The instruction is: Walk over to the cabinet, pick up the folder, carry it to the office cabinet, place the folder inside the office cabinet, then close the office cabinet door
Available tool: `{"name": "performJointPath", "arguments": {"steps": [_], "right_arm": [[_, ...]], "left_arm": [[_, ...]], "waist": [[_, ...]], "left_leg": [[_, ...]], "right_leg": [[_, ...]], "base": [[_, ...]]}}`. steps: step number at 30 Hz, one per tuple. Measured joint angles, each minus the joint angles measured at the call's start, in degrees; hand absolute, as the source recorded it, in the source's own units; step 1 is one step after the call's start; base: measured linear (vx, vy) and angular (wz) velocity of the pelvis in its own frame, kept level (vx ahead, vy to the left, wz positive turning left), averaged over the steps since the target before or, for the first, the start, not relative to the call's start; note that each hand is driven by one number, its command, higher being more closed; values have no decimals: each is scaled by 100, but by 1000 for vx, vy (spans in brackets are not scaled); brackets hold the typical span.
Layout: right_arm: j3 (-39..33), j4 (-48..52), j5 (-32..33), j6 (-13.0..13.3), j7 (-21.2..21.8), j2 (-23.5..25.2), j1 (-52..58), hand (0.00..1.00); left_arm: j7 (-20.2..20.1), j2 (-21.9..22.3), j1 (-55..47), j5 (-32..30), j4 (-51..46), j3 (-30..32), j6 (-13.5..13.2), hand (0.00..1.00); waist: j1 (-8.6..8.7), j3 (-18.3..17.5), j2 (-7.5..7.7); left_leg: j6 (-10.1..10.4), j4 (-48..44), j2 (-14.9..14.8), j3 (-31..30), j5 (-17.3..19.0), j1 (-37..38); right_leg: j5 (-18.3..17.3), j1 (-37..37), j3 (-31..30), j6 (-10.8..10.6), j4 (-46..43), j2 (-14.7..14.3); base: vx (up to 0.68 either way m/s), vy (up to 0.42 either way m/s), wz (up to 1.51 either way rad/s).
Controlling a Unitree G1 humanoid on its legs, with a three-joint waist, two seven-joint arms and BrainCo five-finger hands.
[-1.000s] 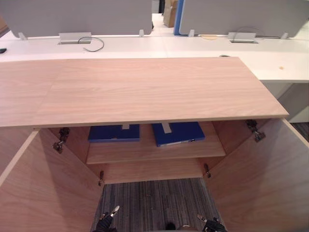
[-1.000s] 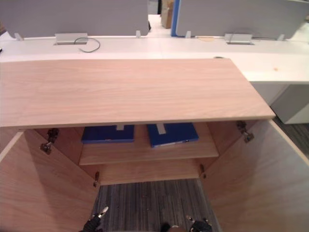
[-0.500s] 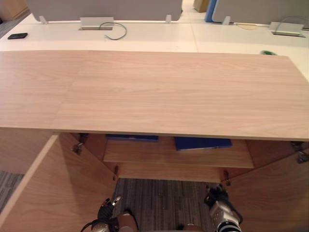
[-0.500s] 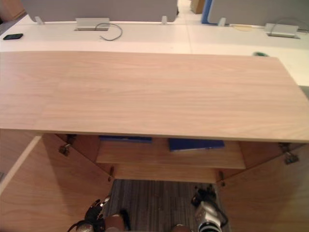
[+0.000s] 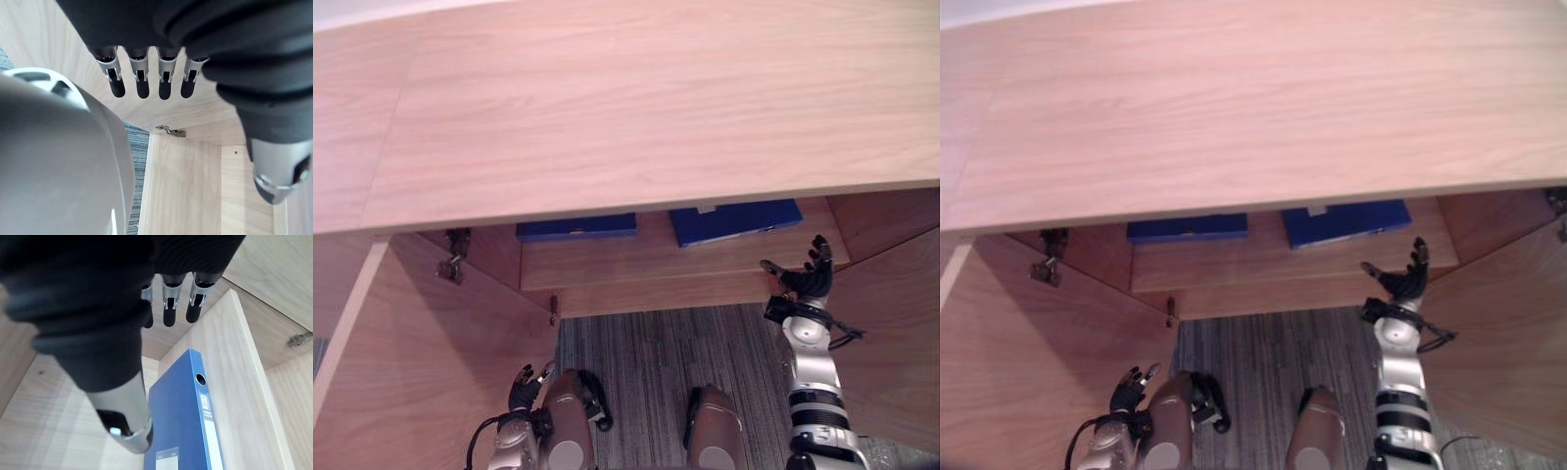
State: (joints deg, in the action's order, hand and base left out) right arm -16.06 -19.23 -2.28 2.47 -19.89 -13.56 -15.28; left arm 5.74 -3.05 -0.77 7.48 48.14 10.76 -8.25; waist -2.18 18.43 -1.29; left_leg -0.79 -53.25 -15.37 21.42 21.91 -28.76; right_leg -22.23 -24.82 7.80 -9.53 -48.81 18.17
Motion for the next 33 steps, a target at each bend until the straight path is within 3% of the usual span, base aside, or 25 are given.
{"name": "performJointPath", "arguments": {"steps": [4,9,13,18,24,33], "right_arm": [[199,-59,-120,3,71,-683,-526,0],[291,-362,-115,31,225,-1580,-1500,0],[587,-426,-139,49,227,-2162,-2119,0],[1372,-870,-1064,69,278,-2801,-2698,0],[1872,-1718,-1342,93,616,-2929,-3356,0],[1845,-2266,-1122,165,575,-3135,-3947,0]], "left_arm": [[-80,-5,13,24,-216,-8,-105,0],[-264,-63,123,352,-484,-104,-282,0],[-308,-342,104,444,-653,-161,-366,0],[-282,-477,-221,323,-184,-352,-192,0],[-285,-465,-306,346,-55,-502,-129,0],[-282,-464,-308,645,-116,-628,-133,0]], "waist": [[-17,33,-20],[-88,237,-157],[-145,410,-209],[-177,647,-199],[-254,747,-222],[-367,791,-255]], "left_leg": [[-132,-476,8,-32,92,-598],[-315,-1205,-4,-132,244,-1466],[-381,-1570,-78,-56,258,-2124],[-415,-1902,-208,-61,250,-2758],[-424,-2236,-209,-185,245,-3288],[-446,-2435,-197,-289,211,-3699]], "right_leg": [[-114,-667,-175,-42,-584,121],[-290,-1589,-439,-85,-1410,249],[-307,-2438,-725,-96,-1880,235],[-336,-3187,-879,-51,-2286,167],[-475,-3718,-970,-33,-2750,192],[-509,-4077,-993,-40,-3009,227]], "base": [[-93,20,8],[-85,79,8],[-73,78,-9],[-42,21,-6],[-41,-23,8],[-40,-21,5]]}}
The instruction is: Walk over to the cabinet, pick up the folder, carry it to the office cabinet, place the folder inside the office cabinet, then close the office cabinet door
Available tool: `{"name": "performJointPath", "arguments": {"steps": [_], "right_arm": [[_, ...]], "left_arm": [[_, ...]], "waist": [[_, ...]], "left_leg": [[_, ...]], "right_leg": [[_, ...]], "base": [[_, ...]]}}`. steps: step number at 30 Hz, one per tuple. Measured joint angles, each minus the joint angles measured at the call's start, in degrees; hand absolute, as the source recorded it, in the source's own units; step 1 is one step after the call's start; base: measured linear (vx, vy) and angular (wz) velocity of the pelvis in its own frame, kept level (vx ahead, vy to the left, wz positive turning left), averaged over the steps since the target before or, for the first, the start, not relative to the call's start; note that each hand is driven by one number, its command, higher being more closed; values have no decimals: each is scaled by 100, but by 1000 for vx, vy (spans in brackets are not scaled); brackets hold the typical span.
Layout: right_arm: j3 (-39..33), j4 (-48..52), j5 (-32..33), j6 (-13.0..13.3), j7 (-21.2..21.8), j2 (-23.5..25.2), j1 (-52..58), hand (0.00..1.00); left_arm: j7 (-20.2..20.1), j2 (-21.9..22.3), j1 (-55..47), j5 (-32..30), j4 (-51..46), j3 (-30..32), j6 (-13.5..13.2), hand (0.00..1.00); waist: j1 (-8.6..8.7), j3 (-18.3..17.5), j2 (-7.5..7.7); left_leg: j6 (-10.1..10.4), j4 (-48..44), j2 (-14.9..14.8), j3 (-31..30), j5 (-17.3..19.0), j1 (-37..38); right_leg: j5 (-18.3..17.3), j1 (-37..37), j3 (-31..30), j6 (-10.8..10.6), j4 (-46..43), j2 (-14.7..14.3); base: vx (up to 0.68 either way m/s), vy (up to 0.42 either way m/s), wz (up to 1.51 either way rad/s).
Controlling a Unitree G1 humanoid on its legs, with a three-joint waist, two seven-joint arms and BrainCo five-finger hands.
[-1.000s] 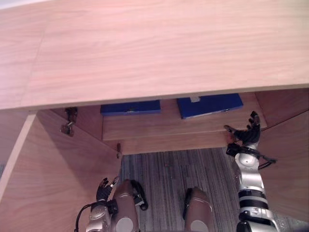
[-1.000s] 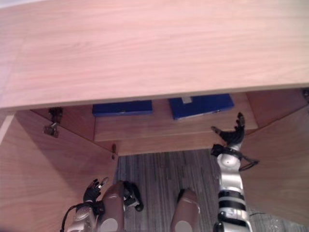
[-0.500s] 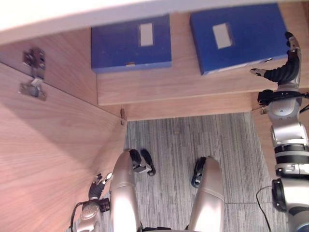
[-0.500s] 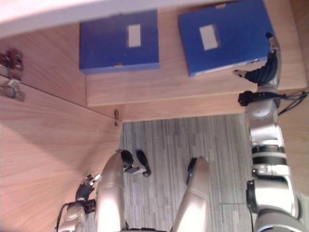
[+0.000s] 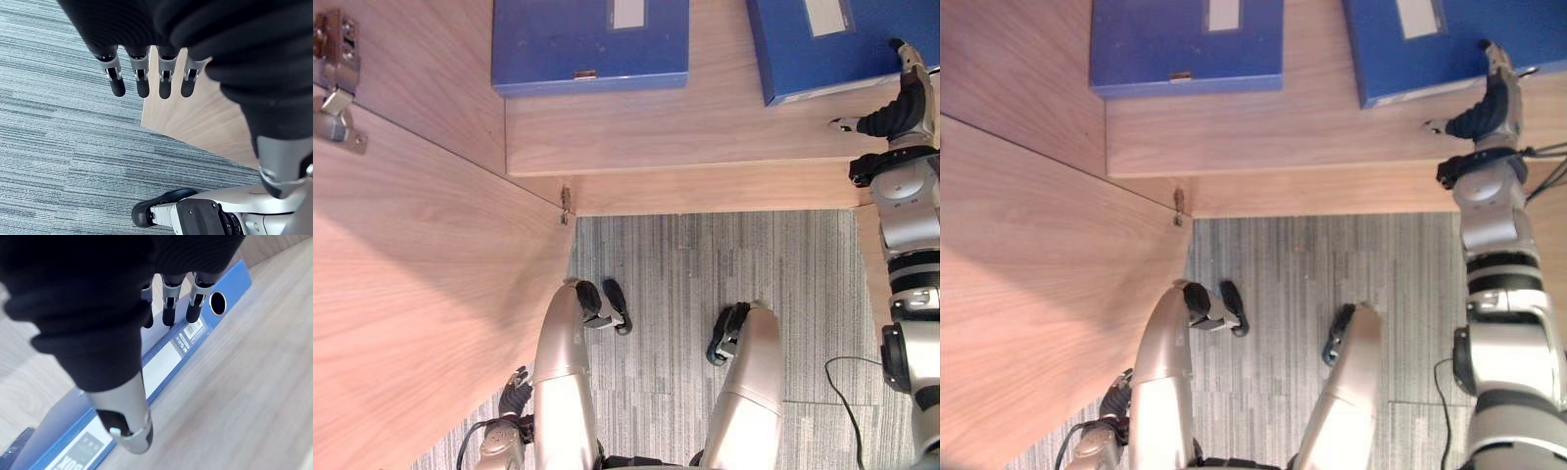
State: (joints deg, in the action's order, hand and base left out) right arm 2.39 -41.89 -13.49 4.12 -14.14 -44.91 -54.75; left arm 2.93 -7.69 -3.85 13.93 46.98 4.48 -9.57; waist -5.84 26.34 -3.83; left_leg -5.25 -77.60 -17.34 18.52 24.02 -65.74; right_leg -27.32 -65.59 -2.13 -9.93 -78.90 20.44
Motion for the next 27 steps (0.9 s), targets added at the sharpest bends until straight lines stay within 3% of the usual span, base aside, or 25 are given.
{"name": "performJointPath", "arguments": {"steps": [10,18,27], "right_arm": [[628,-340,-595,26,98,-180,-772,0],[677,-406,-124,-69,448,-362,-1272,0],[683,-591,125,-85,690,-120,-1427,0]], "left_arm": [[-5,12,-133,53,-171,-3,-40,0],[-22,256,-175,77,-197,38,3,0],[-28,308,-190,80,-277,64,16,0]], "waist": [[-24,9,-16],[-94,18,-38],[-153,15,-47]], "left_leg": [[47,27,19,-69,-154,-349],[132,158,108,-195,-372,-612],[248,885,185,-280,-865,-293]], "right_leg": [[-4,-336,36,-6,-82,-13],[1,-566,89,4,-127,-7],[155,-216,447,318,325,-24]], "base": [[-10,-11,3],[-15,-26,7],[-7,-48,6]]}}
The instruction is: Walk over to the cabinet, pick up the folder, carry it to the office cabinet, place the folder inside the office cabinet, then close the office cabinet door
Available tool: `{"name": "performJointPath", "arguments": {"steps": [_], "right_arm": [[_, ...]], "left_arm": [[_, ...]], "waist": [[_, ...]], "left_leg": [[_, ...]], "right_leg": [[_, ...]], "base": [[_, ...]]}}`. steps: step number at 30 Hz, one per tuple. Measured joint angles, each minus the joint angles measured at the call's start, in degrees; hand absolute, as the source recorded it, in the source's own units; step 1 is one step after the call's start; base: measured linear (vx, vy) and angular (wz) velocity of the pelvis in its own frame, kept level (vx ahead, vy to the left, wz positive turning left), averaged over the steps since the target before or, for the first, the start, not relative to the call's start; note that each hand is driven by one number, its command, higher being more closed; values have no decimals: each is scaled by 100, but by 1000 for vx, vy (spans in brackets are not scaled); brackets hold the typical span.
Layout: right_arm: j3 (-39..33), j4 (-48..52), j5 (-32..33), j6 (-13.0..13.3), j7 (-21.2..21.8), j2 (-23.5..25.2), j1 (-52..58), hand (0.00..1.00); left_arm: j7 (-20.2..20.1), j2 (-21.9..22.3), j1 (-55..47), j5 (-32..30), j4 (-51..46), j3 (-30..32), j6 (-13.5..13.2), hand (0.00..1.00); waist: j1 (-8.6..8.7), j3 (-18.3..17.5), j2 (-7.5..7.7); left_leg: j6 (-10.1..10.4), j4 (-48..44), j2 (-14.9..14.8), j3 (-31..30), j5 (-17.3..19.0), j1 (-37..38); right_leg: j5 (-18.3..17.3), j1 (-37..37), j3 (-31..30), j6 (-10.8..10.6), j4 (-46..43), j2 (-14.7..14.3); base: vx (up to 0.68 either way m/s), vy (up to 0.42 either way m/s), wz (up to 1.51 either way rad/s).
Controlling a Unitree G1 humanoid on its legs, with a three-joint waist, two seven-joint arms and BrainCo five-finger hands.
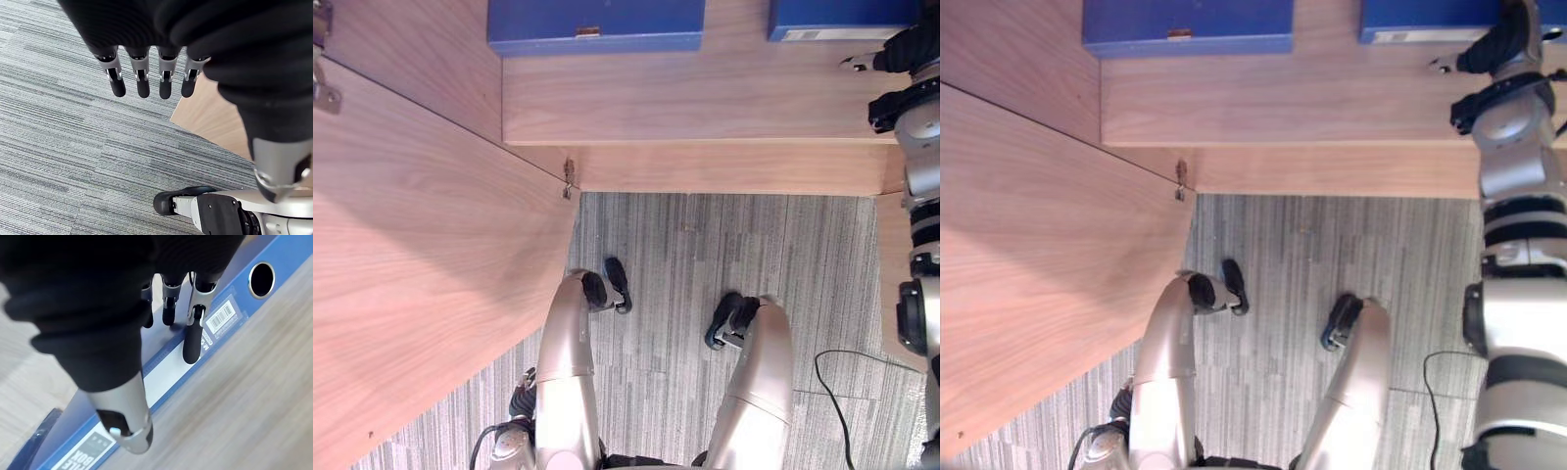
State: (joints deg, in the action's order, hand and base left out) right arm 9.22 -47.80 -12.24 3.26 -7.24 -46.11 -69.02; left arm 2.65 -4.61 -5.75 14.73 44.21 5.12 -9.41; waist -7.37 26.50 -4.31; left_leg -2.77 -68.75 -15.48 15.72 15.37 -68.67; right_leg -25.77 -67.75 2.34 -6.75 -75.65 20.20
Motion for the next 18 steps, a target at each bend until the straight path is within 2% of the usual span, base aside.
{"name": "performJointPath", "arguments": {"steps": [6,8,12,14,18], "right_arm": [[116,-372,-55,-96,293,345,196,0],[123,-523,-184,-171,394,559,342,0],[167,-705,-257,-266,445,840,554,0],[167,-708,-267,-284,447,949,588,0],[159,-811,-275,-327,440,1266,703,0]], "left_arm": [[51,-7,-6,-83,139,123,168,0],[25,-1,-139,-92,94,182,179,0],[-121,19,-298,-98,-131,189,84,0],[-167,-3,-302,-121,-133,189,79,0],[-288,-10,-438,-177,-81,144,66,0]], "waist": [[-28,-5,6],[-54,-27,1],[-73,-190,-87],[-13,-217,-98],[17,-591,-92]], "left_leg": [[172,1174,76,-51,-568,839],[224,1651,100,-5,-741,1321],[287,2162,133,61,-878,1922],[303,2376,179,80,-944,2222],[344,2843,268,134,-1038,2833]], "right_leg": [[306,940,518,311,968,-57],[448,1408,638,372,1394,-132],[592,1992,744,373,1886,-214],[635,2294,795,367,2071,-220],[726,2911,894,334,2516,-247]], "base": [[-3,-68,7],[22,-44,-4],[18,5,-5],[9,12,2],[49,38,1]]}}
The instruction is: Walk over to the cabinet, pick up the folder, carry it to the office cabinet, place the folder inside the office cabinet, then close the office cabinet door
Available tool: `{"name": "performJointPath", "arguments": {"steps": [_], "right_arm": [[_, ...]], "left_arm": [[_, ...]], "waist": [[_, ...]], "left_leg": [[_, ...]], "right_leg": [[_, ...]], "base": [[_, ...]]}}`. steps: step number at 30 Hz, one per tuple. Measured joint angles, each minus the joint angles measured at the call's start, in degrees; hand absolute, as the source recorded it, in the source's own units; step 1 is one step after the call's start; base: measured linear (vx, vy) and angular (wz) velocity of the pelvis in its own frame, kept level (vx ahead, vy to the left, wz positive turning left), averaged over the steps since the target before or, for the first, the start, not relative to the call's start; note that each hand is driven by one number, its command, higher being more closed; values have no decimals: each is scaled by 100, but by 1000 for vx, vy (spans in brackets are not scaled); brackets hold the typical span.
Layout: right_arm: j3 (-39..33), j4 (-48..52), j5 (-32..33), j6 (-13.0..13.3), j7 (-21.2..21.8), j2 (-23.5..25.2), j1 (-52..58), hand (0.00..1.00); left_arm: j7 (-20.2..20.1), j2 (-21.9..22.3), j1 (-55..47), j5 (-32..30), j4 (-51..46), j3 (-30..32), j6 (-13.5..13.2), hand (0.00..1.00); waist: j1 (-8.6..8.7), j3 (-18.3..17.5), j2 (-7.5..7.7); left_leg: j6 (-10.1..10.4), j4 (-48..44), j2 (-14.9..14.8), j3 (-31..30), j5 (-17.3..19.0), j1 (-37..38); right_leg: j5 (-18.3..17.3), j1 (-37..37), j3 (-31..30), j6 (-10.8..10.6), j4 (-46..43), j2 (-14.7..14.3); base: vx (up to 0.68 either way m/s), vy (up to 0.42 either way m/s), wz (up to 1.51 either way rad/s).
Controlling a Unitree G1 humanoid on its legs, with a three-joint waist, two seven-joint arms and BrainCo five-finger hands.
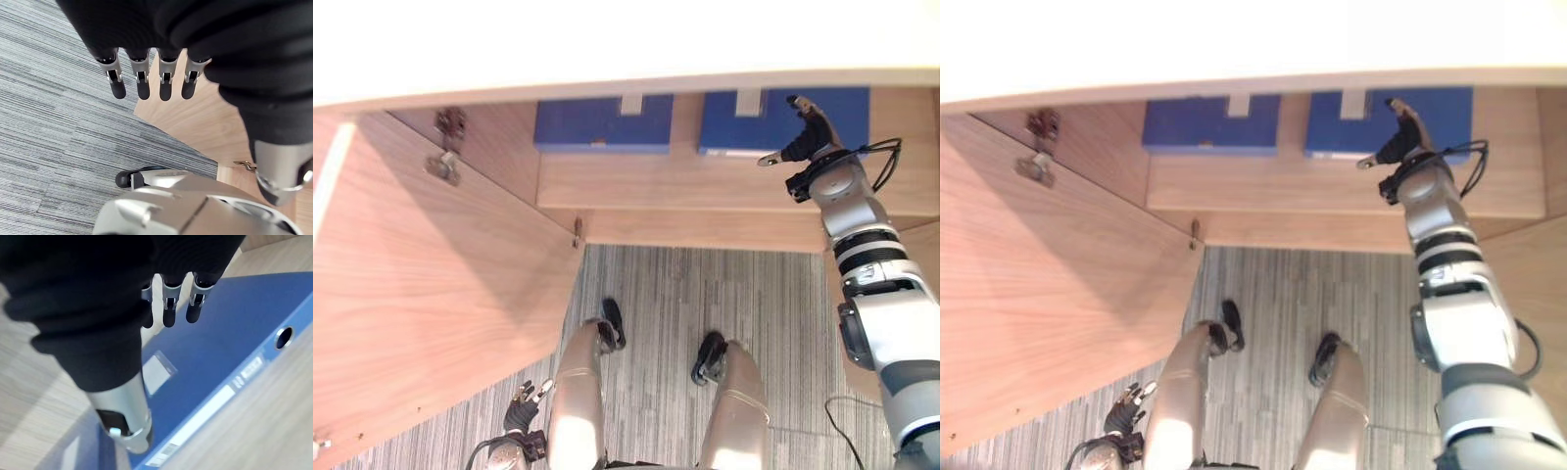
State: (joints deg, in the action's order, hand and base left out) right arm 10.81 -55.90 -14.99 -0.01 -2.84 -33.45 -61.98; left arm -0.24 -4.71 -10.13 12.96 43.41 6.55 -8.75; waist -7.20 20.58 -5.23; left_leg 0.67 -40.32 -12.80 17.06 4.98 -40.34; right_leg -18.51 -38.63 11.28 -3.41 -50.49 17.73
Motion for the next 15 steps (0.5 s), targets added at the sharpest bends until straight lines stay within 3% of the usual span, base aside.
{"name": "performJointPath", "arguments": {"steps": [7,12,15], "right_arm": [[2,-1,-206,1,-5,490,311,0],[-75,-1,-218,-2,-12,1154,1154,0],[-370,-3,-114,0,-47,1826,2160,0]], "left_arm": [[-84,-23,-79,-146,241,-77,-37,0],[-90,-27,-190,-248,331,-69,-22,0],[-85,-14,-178,-370,343,38,34,0]], "waist": [[19,-370,21],[84,-764,130],[107,-1084,232]], "left_leg": [[45,925,146,115,-284,890],[166,2255,258,149,-851,1749],[292,2956,247,137,-1150,2231]], "right_leg": [[255,854,164,-41,838,-97],[614,1673,464,-21,1919,-332],[780,2172,646,-3,2531,-550]], "base": [[59,38,-1],[118,-17,4],[148,-41,4]]}}
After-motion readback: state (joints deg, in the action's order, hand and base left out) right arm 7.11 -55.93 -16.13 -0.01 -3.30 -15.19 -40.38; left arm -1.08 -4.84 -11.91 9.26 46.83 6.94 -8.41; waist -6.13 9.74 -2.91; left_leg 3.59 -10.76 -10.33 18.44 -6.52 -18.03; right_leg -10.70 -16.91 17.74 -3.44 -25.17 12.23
